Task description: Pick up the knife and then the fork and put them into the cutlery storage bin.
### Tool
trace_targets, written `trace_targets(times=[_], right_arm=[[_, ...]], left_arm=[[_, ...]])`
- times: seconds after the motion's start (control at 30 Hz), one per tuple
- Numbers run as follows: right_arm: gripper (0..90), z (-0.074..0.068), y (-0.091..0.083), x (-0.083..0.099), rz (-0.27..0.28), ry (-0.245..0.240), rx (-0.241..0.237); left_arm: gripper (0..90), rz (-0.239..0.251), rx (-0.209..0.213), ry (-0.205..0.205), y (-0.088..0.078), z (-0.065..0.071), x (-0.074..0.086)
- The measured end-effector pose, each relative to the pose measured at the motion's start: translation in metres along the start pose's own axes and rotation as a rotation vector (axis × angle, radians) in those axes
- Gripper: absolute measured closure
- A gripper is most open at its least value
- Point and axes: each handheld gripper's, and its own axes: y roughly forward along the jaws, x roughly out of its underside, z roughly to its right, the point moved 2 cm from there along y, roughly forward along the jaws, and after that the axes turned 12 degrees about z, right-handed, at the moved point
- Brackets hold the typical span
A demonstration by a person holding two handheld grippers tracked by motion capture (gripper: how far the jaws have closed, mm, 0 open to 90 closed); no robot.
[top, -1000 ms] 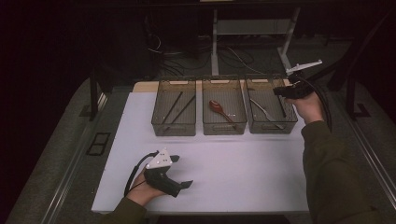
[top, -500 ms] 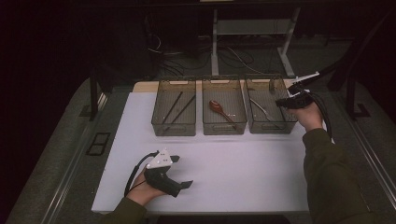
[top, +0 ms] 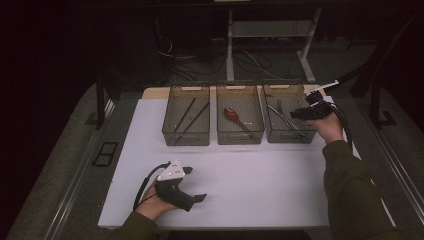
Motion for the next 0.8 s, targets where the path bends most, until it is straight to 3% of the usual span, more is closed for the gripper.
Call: trace_targets(times=[0.27, 0.57, 0.8], right_arm=[[46.2, -0.009, -0.008, -0.004, 0.027, 0.008, -0.023], [36.2, -0.017, -0.023, -0.009, 0.118, 0.038, -0.078], [30.1, -0.026, -0.032, -0.004, 0.153, 0.021, -0.086]], left_arm=[[0.0, 0.000, -0.006, -0.002, 0.000, -0.001, 0.000], [0.0, 0.002, -0.006, -0.002, -0.001, -0.002, 0.000], [0.0, 0.001, -0.004, 0.001, 0.000, -0.001, 0.000]])
